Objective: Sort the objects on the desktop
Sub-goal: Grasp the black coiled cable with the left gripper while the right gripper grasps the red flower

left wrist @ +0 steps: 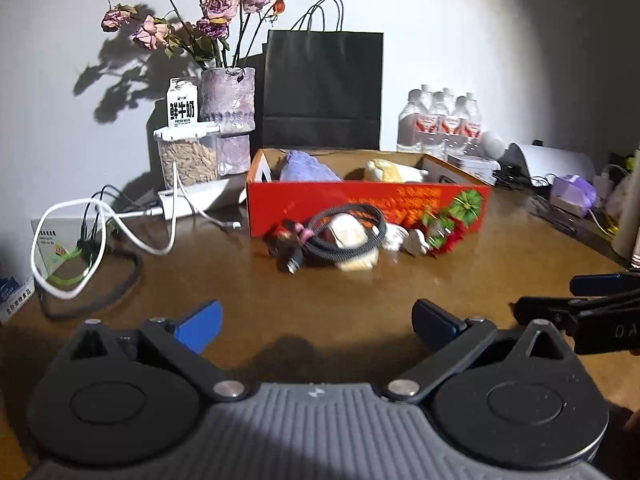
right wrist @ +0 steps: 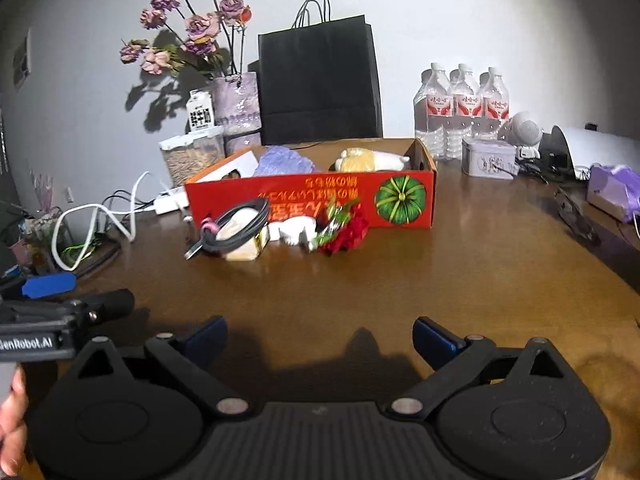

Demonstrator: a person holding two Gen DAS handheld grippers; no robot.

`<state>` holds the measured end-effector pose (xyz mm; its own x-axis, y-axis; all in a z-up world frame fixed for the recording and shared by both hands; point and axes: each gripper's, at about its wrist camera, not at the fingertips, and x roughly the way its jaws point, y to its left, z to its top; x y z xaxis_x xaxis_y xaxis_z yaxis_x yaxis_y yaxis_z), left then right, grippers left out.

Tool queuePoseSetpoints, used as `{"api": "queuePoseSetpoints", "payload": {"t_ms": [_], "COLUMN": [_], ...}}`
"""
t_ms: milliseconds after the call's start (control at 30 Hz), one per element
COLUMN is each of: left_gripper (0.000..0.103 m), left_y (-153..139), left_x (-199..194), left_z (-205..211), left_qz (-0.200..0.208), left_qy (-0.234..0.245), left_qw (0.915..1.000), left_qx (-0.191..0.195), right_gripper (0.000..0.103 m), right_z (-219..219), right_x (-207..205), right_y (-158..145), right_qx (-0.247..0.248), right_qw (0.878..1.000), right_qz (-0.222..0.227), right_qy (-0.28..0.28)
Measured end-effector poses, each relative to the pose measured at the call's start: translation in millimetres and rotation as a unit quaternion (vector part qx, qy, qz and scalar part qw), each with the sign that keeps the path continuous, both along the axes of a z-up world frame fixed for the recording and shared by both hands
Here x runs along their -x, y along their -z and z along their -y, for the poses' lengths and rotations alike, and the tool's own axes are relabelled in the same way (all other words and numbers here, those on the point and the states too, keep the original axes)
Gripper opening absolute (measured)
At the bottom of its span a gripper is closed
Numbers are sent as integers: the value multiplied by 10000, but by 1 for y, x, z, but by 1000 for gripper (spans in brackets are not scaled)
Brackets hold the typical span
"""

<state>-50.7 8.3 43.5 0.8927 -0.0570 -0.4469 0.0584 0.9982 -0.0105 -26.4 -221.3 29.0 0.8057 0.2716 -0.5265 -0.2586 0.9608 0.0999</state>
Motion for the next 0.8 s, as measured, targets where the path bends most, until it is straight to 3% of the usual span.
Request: {"api": "queuePoseSetpoints", "payload": {"t_ms": [400,500,633,800], "left_gripper": [103,103,103,103], "left_y": [-4,-4,4,5], "left_x": [-114,-136,-154,-176], "left_z": [-10,-2,12,24], "left_qz": [-435,-530,-361,-478], "left_qy": [974,1469,1615,2117], "left_qw": [9942,9877,9860,9741], "left_qx": [-101,-130,-215,-628], "right_gripper": [96,92,91,83], "right_z": [-22,-21,-18,-11], "right_x": [-96,-120,-146,-160], "right_y": [-19,-14,-3,9], "right_qx": [-97,-157,-231,-423], "right_qw": [9999,9997,9989,9967], "right_qz": [-68,-198,-389,-660], "right_qy": [-115,4,154,217]}}
